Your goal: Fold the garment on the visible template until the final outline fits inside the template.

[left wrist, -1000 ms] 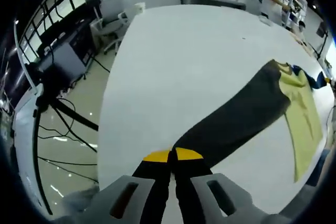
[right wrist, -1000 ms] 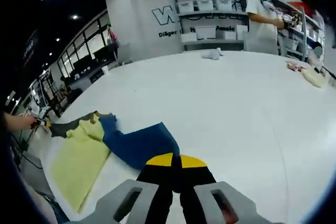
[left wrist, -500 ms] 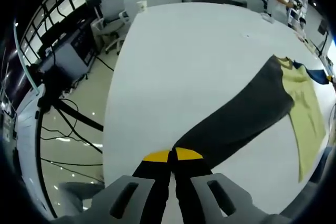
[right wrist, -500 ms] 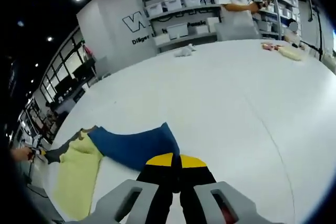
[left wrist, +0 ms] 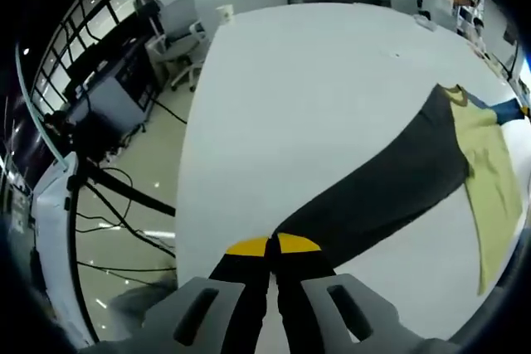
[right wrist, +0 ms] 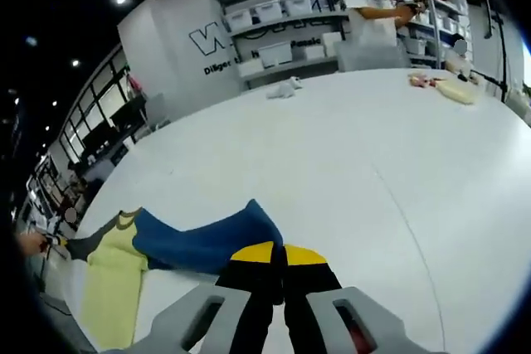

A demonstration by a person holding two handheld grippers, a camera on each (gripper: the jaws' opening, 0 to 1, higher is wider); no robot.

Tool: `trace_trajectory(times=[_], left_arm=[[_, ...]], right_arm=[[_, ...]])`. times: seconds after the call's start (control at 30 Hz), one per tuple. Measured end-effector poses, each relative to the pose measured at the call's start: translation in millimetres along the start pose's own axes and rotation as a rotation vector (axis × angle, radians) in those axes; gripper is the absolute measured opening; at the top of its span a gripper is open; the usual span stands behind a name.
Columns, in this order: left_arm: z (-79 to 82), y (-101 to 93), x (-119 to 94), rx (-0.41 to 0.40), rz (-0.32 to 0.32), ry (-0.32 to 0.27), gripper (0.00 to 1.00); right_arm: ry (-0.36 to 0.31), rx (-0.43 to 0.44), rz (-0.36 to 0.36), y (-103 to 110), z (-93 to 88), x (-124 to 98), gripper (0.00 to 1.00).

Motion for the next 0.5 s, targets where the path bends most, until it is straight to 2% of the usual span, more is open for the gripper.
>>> trace_trajectory(times=[0.17,0.23,0.4,0.5], left_arm=[[-0.1,0.0,11,0.017,-0.001,0.033,0.05],[-1.5,1.5,14,0.019,0.002,0.042,0.05],[-9.9,2.5,15,0.02,0.001,0.073,0.05],[-15.8,2.0,15,0.02,-0.006,0.092,0.05]], right_arm=[[0.05,0.003,-0.011,-2,-0.4,17,0.0],[0.089,-0.03,-0.026,-6,-6.6,21,0.0],[0.133,-0.013,-0.042,-10,-19.5,23,0.0],[0.192,-0.01,-0.054,-13,-29.3,19,0.0]])
Point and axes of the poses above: the point that each gripper's makers call its tool centre point, and the gripper's own axes: x roughly forward along the fingers, y roughly to its left, z roughly out of its top, the point moved 9 cm from there along -x, roughly backward along the fingers, and after that the axes turned 15 degrees about -y, right-handed, at the moved point
